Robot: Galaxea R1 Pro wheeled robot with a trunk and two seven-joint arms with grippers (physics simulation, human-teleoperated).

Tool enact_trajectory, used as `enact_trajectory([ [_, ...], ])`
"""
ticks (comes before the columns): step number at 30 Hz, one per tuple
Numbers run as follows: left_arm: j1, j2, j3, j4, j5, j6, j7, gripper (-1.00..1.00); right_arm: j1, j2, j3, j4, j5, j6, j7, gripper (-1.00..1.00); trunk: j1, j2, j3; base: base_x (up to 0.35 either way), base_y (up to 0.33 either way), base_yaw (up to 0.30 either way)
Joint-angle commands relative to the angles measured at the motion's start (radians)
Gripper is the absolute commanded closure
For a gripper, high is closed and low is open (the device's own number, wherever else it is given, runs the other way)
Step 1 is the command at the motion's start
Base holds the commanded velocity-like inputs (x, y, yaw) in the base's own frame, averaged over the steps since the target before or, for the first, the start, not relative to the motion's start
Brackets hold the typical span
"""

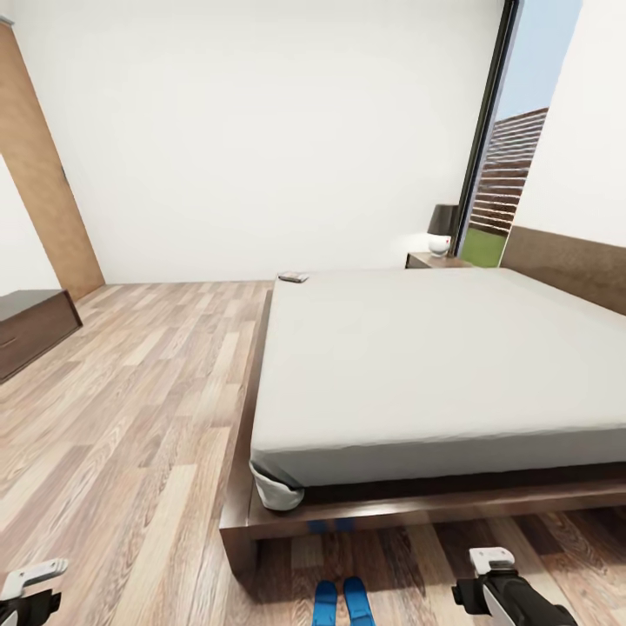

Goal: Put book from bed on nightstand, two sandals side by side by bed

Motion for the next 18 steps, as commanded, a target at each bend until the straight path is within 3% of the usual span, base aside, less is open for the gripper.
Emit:
enact_trajectory([
  [1, 0.000, 0.000, 0.003, -0.001, 0.007, 0.006, 0.001, -1.00, 0.000, -0.001, 0.003, -0.002, 0.000, 0.006, -0.001, -1.00, -0.004, 0.007, 0.002, 0.000, 0.000, 0.000],
  [18, 0.002, -0.002, 0.003, 0.004, 0.006, 0.000, 0.002, -1.00, 0.000, 0.000, 0.005, -0.007, -0.001, 0.005, 0.002, -1.00, -0.069, 0.126, 0.056, 0.000, 0.000, 0.000],
])
